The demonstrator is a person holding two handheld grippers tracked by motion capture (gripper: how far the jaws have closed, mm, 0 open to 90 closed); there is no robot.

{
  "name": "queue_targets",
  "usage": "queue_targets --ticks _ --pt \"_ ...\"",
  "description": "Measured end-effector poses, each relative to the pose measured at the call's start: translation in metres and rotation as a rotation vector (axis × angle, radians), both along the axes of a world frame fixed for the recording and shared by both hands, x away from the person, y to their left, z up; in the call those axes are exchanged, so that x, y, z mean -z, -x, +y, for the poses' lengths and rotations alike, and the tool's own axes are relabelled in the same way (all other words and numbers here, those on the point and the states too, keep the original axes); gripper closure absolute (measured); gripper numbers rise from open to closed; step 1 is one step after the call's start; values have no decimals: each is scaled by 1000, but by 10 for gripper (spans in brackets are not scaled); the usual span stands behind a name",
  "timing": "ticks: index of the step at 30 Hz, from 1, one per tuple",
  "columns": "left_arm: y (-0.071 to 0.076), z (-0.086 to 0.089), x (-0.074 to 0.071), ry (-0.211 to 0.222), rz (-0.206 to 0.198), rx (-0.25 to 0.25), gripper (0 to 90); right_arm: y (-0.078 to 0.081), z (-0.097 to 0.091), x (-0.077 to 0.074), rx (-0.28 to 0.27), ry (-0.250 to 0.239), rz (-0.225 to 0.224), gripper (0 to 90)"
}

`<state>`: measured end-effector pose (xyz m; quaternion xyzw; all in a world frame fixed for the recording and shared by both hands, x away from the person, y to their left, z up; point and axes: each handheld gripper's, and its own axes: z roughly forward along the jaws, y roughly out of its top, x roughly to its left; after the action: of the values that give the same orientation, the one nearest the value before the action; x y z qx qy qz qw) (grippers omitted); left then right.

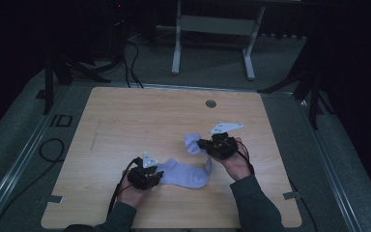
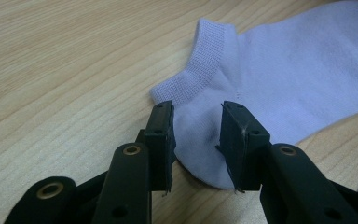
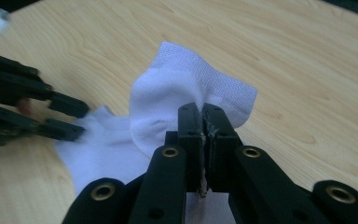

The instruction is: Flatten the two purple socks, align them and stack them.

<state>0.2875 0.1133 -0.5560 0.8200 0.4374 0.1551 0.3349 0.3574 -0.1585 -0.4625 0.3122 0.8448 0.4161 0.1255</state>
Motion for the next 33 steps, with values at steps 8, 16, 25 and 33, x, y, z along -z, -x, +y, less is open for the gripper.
queue_targets --ticks 8,16,25,33 --pt "1 0 0 1 3 0 645 21 5 -9 -56 0 -15 861" --pt "3 0 0 4 6 -4 645 31 13 -3 -90 22 2 860" --pt "5 -1 0 5 5 2 645 28 34 27 -106 32 53 857" --pt "8 6 -7 30 -27 -13 653 26 50 45 -142 51 101 856"
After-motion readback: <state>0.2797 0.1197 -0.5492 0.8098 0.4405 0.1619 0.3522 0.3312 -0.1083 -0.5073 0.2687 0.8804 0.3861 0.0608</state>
